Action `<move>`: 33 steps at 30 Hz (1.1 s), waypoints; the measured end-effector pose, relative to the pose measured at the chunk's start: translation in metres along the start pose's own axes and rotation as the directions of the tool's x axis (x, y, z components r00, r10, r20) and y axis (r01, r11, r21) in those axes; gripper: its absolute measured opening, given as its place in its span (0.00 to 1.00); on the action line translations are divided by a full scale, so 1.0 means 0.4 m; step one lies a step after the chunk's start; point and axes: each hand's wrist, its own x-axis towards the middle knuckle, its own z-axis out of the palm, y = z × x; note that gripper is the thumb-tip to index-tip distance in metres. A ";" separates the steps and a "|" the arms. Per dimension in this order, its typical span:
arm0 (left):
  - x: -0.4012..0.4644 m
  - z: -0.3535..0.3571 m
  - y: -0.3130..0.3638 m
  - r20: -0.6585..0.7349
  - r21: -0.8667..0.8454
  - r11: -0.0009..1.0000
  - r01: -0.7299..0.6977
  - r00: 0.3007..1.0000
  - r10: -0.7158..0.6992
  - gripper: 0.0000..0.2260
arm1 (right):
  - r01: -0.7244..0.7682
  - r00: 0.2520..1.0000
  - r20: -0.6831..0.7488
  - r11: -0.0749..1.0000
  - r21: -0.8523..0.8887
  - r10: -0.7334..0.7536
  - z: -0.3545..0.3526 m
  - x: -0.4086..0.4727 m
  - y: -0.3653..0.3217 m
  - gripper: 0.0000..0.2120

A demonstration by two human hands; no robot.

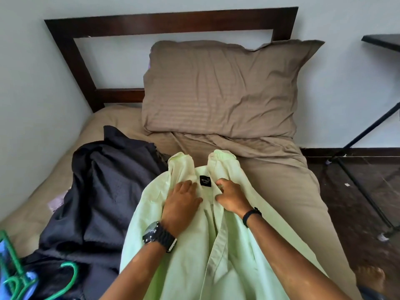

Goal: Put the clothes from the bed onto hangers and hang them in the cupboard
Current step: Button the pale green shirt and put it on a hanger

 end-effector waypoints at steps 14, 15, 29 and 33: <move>-0.061 0.034 0.019 -0.290 0.057 0.998 -0.020 0.956 0.036 0.14 | 0.114 0.978 -0.201 0.963 0.244 -0.064 0.017 -0.087 0.039 0.06; -0.048 0.020 0.025 -0.288 0.009 1.000 -0.016 0.958 0.018 0.12 | 0.112 0.976 -0.212 0.953 0.280 -0.052 0.020 -0.087 0.042 0.04; -0.039 0.061 0.027 -0.277 -0.371 0.928 0.012 0.953 -0.123 0.04 | -0.003 0.980 -0.157 0.805 0.593 0.120 0.045 -0.124 0.110 0.01; -0.071 0.016 0.029 -0.253 -0.848 0.526 -0.062 0.920 -0.299 0.06 | 0.005 0.980 -0.161 0.798 0.603 0.116 0.042 -0.133 0.116 0.02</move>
